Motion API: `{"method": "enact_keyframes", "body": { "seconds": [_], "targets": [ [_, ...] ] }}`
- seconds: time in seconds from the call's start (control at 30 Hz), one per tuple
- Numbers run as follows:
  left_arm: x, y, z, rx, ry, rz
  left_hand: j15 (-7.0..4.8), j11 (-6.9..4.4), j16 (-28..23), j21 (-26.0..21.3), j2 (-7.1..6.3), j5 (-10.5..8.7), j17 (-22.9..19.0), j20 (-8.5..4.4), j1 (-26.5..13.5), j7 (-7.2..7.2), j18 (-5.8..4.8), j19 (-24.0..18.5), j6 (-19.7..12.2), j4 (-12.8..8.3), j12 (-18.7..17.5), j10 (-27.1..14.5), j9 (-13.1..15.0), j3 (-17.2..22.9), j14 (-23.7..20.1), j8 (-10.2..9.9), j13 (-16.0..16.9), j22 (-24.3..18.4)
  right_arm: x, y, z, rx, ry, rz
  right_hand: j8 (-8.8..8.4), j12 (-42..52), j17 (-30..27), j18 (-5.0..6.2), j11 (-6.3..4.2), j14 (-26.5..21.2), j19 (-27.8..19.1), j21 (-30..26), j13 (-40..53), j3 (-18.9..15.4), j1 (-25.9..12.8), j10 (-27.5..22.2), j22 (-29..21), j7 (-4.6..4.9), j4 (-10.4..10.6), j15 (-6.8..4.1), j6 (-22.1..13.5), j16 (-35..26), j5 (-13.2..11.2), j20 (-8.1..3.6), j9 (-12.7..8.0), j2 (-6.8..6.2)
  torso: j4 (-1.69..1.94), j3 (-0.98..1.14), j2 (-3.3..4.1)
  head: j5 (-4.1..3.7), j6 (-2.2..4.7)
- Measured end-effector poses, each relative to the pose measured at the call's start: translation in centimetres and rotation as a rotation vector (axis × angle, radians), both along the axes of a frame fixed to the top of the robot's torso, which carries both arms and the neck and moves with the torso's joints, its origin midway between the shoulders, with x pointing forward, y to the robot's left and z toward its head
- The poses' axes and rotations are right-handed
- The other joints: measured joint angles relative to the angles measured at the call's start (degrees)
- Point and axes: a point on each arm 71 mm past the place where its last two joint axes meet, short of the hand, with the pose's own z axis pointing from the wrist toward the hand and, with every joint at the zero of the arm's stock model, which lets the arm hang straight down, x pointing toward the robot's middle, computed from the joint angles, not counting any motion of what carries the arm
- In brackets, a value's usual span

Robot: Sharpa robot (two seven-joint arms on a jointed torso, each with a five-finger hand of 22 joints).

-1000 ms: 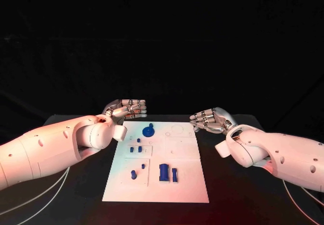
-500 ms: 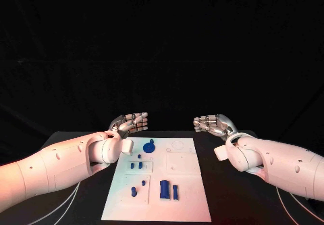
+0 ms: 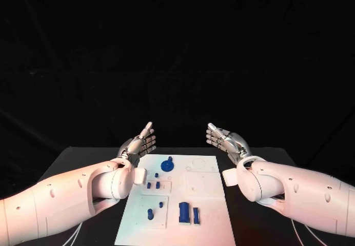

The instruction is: Assemble the parts on the task board

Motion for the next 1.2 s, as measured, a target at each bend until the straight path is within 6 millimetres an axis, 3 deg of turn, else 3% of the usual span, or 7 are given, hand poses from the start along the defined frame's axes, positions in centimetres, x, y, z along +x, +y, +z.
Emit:
{"method": "enact_keyframes", "body": {
  "seconds": [0.07, 0.23, 0.3, 0.37, 0.43, 0.67, 1.2],
  "targets": [
    [-0.6, -0.4, 0.1, 0.011, -0.015, 0.015, -1.00, -1.21, 0.00, 0.00, 0.14, -0.56, -0.01, -0.66, -3.08, -0.21, -0.89, -1.51, -1.92, -0.50, 0.00, -2.01, -0.03, 0.06, -1.81, 0.00, -0.03, -0.75, -0.5, 0.2, 0.1, 0.023, 0.006, -0.028, 0.00, -0.04, -0.61, -0.89, -0.89, -2.25, -1.77, 0.00, -0.11, -1.22, -2.99, -2.21, -1.32, -0.59, -0.37, -0.44, -2.06, 0.00, -0.51, -0.55, -1.20, 0.06, 0.24, 0.07, -0.01, -0.08, 0.05],
    [-1.6, -0.7, 0.4, 0.045, -0.056, 0.060, -2.51, -3.28, 0.00, 0.01, 0.34, -3.22, -0.10, -1.96, -9.77, -0.51, -0.88, -4.76, -6.11, -2.32, 0.00, -6.36, -0.13, -0.06, -5.77, 0.01, -0.10, -2.36, -1.3, 0.2, 0.3, 0.053, 0.018, -0.093, 0.00, -0.04, -1.50, -3.58, -2.25, -7.02, -5.47, -0.22, -0.24, -3.06, -9.41, -7.04, -4.17, -3.24, -0.98, -1.13, -6.40, 0.00, -2.47, -1.76, -3.12, 0.15, 0.51, 0.13, -0.01, -0.11, 0.09],
    [-1.8, -0.7, 0.5, 0.058, -0.071, 0.076, -2.91, -3.79, 0.00, 0.01, 0.39, -3.96, -0.10, -2.46, -12.19, -0.55, -1.79, -5.95, -7.62, -3.45, 0.00, -7.92, -0.15, -0.04, -7.18, 0.01, -0.11, -2.96, -1.4, 0.1, 0.3, 0.057, 0.020, -0.113, 0.00, -0.04, -1.71, -3.72, -2.54, -8.72, -6.77, -0.22, -0.28, -3.39, -11.74, -8.79, -5.21, -3.96, -1.17, -1.30, -8.02, 0.00, -3.58, -2.75, -3.59, 0.18, 0.55, 0.14, -0.01, -0.12, 0.09],
    [-1.9, -0.7, 0.6, 0.072, -0.085, 0.092, -3.19, -4.11, 0.00, 0.01, 0.43, -4.48, -0.10, -3.36, -14.47, -0.65, -1.80, -7.02, -9.04, -4.38, 0.00, -9.43, -0.16, -0.04, -8.52, 0.01, -0.13, -3.50, -1.4, 0.0, 0.3, 0.058, 0.021, -0.131, 0.00, -0.04, -1.84, -4.90, -2.77, -10.38, -8.00, -0.22, -0.31, -3.62, -13.95, -10.44, -6.18, -4.47, -1.08, -1.42, -9.52, 0.00, -4.46, -3.99, -3.91, 0.17, 0.59, 0.14, -0.02, -0.12, 0.09],
    [-1.9, -0.7, 0.7, 0.081, -0.095, 0.103, -3.33, -4.41, 0.00, -0.21, 0.45, -4.62, -0.11, -4.43, -16.48, -0.69, -1.81, -8.09, -10.29, -5.00, 0.00, -10.75, -0.18, -0.05, -9.66, 0.01, -0.15, -3.99, -1.4, -0.1, 0.3, 0.059, 0.022, -0.142, 0.00, -0.04, -1.94, -4.93, -2.87, -11.78, -9.01, -0.22, -0.33, -3.84, -15.87, -11.91, -7.03, -4.87, -1.31, -1.51, -10.84, 0.00, -5.03, -5.00, -4.16, 0.18, 0.59, 0.14, -0.02, -0.12, 0.09],
    [-1.9, -0.5, 0.9, 0.100, -0.119, 0.126, -3.71, -4.86, -0.20, -0.21, 0.49, -5.30, -0.17, -7.23, -22.68, -0.76, -1.80, -10.89, -14.20, -5.92, 0.00, -14.77, -0.19, -0.04, -13.33, 0.01, -0.17, -7.53, -1.4, -0.3, 0.3, 0.060, 0.023, -0.167, -0.22, -0.04, -2.10, -5.81, -3.24, -16.23, -12.48, -0.22, -0.35, -4.16, -21.75, -16.36, -9.65, -5.52, -1.32, -1.67, -14.91, 0.00, -5.85, -6.63, -4.53, 0.21, 0.62, 0.16, -0.02, -0.12, 0.10],
    [-1.9, -0.4, 0.9, 0.111, -0.132, 0.139, -3.79, -4.97, -0.20, -0.21, 0.58, -5.52, -0.16, -8.08, -31.16, -0.80, -1.79, -16.39, -19.38, -6.24, 0.00, -20.11, -0.16, -0.04, -18.14, 0.01, -0.16, -9.62, -1.4, -0.4, 0.3, 0.061, 0.024, -0.182, -0.22, -0.04, -2.17, -5.80, -3.34, -23.08, -19.61, -0.21, -0.33, -4.32, -31.07, -23.31, -16.38, -5.83, -1.48, -1.75, -21.24, 0.00, -6.33, -7.24, -4.69, 0.14, 0.62, 0.16, -0.02, -0.12, 0.10]
  ]
}}
